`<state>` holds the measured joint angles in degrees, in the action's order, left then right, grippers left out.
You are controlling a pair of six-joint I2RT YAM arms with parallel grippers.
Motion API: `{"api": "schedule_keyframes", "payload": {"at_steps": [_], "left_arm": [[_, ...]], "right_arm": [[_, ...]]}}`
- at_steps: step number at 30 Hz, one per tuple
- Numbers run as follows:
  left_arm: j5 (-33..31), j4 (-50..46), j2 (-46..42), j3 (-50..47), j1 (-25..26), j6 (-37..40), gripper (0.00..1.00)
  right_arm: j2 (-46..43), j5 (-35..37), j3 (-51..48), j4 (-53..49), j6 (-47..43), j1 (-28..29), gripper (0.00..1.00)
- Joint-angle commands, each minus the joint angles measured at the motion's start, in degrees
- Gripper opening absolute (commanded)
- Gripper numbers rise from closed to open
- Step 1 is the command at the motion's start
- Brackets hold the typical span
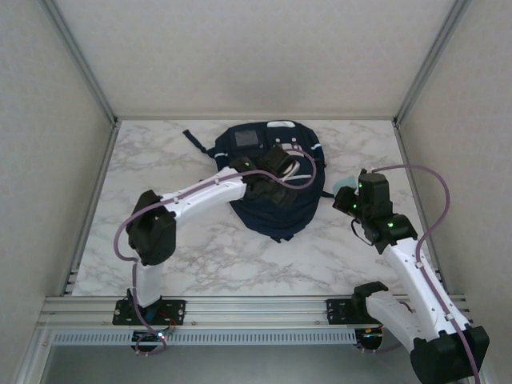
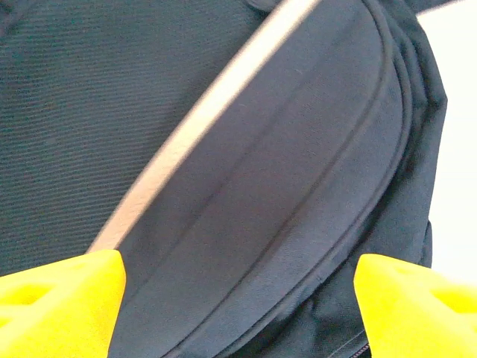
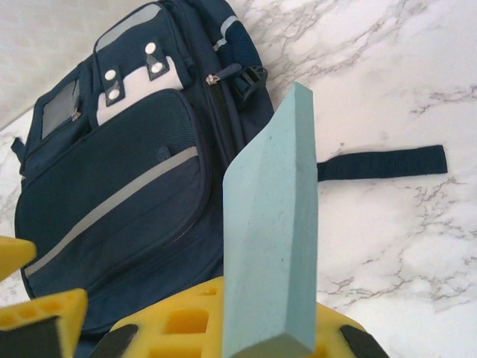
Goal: Pack books, pencil case, and school supplies into a backpack
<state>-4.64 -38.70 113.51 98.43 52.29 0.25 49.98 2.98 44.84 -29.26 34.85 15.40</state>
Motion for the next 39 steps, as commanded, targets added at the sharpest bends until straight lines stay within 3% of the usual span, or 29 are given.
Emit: {"api": "schedule_keyframes", "payload": {"at_steps": [1, 5, 8, 10, 15, 20, 25, 30, 39], "left_arm": [[-2.77, -5.14, 4.04, 4.61, 1.21, 6.37, 0.77], [-7.49, -6.47, 7.16, 7.69, 1.23, 6.74, 0.72], [-10.24, -6.12, 8.27, 9.40, 1.15, 6.21, 0.58], [-12.21, -6.12, 9.15, 10.75, 1.17, 5.91, 0.47], [-13.66, -8.20, 10.64, 15.02, 1.05, 5.42, 0.01], [-9.41, -11.89, 8.60, 20.40, 0.41, 2.81, 0.00], [-5.98, -13.43, 8.35, 24.65, -0.66, 1.07, 0.00], [-5.64, -12.53, 9.02, 25.82, -0.92, 0.02, 0.00], [-7.08, -12.98, 10.19, 28.83, -2.26, -3.18, 0.00]], "right_arm": [[-0.94, -0.22, -1.16, -1.42, -0.79, -0.32, 0.00], [-1.71, -1.22, -2.00, -0.68, -0.46, -0.36, 0.00], [-1.76, -2.50, -2.51, 0.03, -0.14, -0.29, 0.00], [-1.71, -3.65, -3.06, 0.97, 0.31, -0.37, 0.00], [-1.39, -8.03, -4.47, 3.61, 1.27, -0.36, 0.00], [-0.13, -17.77, -7.01, 11.34, 4.29, -0.36, 0.00], [3.82, -24.28, -11.34, 28.05, 13.18, 0.14, 0.00], [10.74, -23.67, -12.10, 43.39, 20.98, 3.14, 0.00], [29.71, -19.48, -5.08, 57.88, 31.34, 8.27, 0.00]]}}
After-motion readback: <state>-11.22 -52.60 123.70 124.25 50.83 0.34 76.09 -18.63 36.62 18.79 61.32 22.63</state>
